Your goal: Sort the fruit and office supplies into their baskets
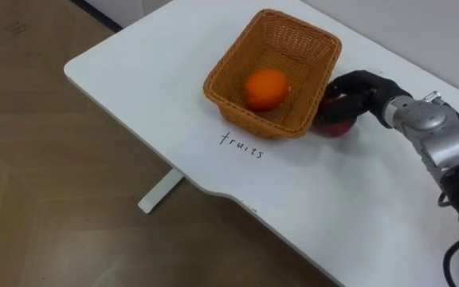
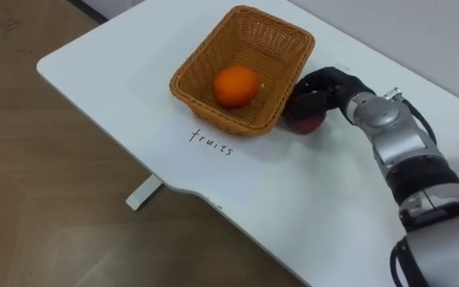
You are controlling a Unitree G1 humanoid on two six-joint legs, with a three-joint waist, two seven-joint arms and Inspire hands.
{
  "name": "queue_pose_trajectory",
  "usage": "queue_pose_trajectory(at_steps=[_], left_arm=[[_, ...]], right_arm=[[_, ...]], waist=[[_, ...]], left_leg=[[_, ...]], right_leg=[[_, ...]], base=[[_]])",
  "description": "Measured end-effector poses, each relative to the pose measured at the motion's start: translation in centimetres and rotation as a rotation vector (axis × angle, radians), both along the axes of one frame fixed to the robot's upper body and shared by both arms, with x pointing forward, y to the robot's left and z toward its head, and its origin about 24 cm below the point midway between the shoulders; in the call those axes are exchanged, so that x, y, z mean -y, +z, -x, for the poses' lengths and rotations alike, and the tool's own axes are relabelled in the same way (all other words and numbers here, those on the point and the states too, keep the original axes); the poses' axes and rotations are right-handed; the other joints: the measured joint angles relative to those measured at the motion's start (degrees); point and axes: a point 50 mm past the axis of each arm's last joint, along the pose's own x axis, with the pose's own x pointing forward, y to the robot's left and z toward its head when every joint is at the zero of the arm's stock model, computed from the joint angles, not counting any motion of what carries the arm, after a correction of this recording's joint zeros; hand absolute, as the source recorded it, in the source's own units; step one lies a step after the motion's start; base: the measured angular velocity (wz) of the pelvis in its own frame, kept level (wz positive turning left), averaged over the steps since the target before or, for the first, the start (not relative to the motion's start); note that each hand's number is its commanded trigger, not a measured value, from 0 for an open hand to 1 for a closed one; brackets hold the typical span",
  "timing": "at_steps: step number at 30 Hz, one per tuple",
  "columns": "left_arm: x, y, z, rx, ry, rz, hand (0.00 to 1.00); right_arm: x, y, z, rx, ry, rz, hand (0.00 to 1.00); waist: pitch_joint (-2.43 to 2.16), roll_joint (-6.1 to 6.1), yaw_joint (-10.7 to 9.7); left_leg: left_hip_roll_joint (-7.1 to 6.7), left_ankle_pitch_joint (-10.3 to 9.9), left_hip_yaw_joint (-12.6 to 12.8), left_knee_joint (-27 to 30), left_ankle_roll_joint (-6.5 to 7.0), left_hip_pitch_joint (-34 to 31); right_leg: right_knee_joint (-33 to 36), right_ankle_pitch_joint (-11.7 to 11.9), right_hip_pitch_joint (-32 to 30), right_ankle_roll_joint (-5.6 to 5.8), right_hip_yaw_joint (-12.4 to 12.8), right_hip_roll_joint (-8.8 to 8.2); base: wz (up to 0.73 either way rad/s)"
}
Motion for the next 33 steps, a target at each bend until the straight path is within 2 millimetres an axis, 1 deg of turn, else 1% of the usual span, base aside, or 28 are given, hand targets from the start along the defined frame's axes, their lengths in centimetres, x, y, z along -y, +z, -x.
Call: queue_pose_trajectory(at_steps=[4, 10, 15, 19, 22, 25, 27, 28, 31, 32, 33], left_arm=[[0.0, 0.0, 0.0, 0.005, -0.001, 0.002, 0.0], [0.0, 0.0, 0.0, 0.009, 0.002, 0.005, 0.0], [-0.1, 0.1, -0.1, 0.017, 0.01, 0.003, 0.0], [-0.2, 0.1, 0.2, 0.014, 0.016, -0.002, 0.0], [-0.2, 0.1, 0.6, 0.007, 0.02, -0.005, 0.0], [-0.3, 0.1, 0.6, 0.006, 0.019, -0.005, 0.0], [-0.3, 0.0, 0.7, 0.003, 0.019, -0.005, 0.0], [-0.3, 0.0, 0.8, 0.001, 0.02, -0.004, 0.0], [-0.2, 0.0, 0.8, 0.002, 0.021, -0.003, 0.0], [-0.3, 0.0, 0.9, 0.001, 0.026, -0.004, 0.0], [-0.4, 0.1, 1.1, 0.0, 0.034, -0.005, 0.0]], right_arm=[[0.0, 0.0, 0.0, -0.001, 0.004, 0.017, 1.0], [0.1, 0.0, 0.0, -0.004, 0.006, 0.031, 1.0], [0.2, 0.0, 0.0, -0.003, 0.005, 0.041, 1.0], [0.3, 0.0, 0.0, -0.004, 0.004, 0.046, 1.0], [0.3, 0.1, 0.0, -0.003, 0.002, 0.042, 1.0], [0.8, 0.2, 0.1, -0.001, -0.007, 0.053, 1.0], [1.2, 0.5, 0.1, 0.006, -0.017, 0.057, 1.0], [1.3, 0.5, 0.1, 0.008, -0.019, 0.057, 1.0], [2.1, 1.4, 0.1, 0.038, -0.036, 0.061, 1.0], [2.5, 2.2, 0.0, 0.064, -0.04, 0.063, 1.0], [2.7, 3.0, 0.0, 0.092, -0.034, 0.076, 1.0]], waist=[[-0.06, -0.11, -0.4], [-0.19, -0.74, -1.3], [-0.55, -1.25, -1.5], [-0.58, -1.33, -1.8], [-0.58, -1.33, -2.8], [-0.59, -1.31, -3.3], [-0.6, -1.3, -4.4], [-0.64, -1.33, -4.6], [-0.78, -1.11, -4.8], [-0.93, -0.84, -5.0], [-1.24, -0.51, -5.5]], left_leg=[[-0.02, 0.0, 0.0, 0.0, 0.0, 0.4], [-0.09, 0.0, 0.2, 0.2, 0.0, 0.4], [-0.05, 0.0, 0.4, 0.2, 0.0, 0.5], [-0.02, 0.0, 0.4, 0.2, 0.01, 1.0], [-0.02, 0.0, 0.2, 0.0, 0.0, 1.1], [-0.06, 0.0, 0.1, 0.2, -0.01, 1.1], [-0.14, 0.0, 0.1, 0.3, 0.0, 1.4], [-0.12, 0.0, 0.3, 0.4, 0.01, 1.5], [0.0, 0.0, 0.8, 0.3, 0.03, 1.9], [0.04, 0.0, 1.0, 0.1, 0.06, 2.1], [0.04, -0.1, 1.2, -0.1, 0.09, 2.3]], right_leg=[[-0.1, 0.0, 0.4, 0.01, 0.3, 0.03], [-0.3, 0.0, 0.5, 0.01, 0.5, 0.05], [-0.3, 0.0, 0.5, 0.01, 0.5, 0.05], [-0.2, 0.0, 0.9, 0.01, 0.5, 0.05], [-0.2, 0.0, 1.1, 0.01, 0.2, 0.06], [-0.3, 0.0, 1.2, 0.02, 0.1, 0.06], [-0.5, 0.0, 1.6, 0.03, 0.1, 0.06], [-0.6, 0.0, 1.7, 0.03, 0.2, 0.06], [-0.6, 0.0, 1.6, 0.05, 1.1, 0.09], [-0.6, 0.0, 1.6, 0.08, 1.2, 0.08], [-0.7, 0.1, 1.8, 0.12, 1.2, 0.03]], base=[[0.0], [0.0], [0.0], [0.0], [0.03], [0.01], [0.0], [-0.08], [-0.11], [-0.1], [-0.08]])
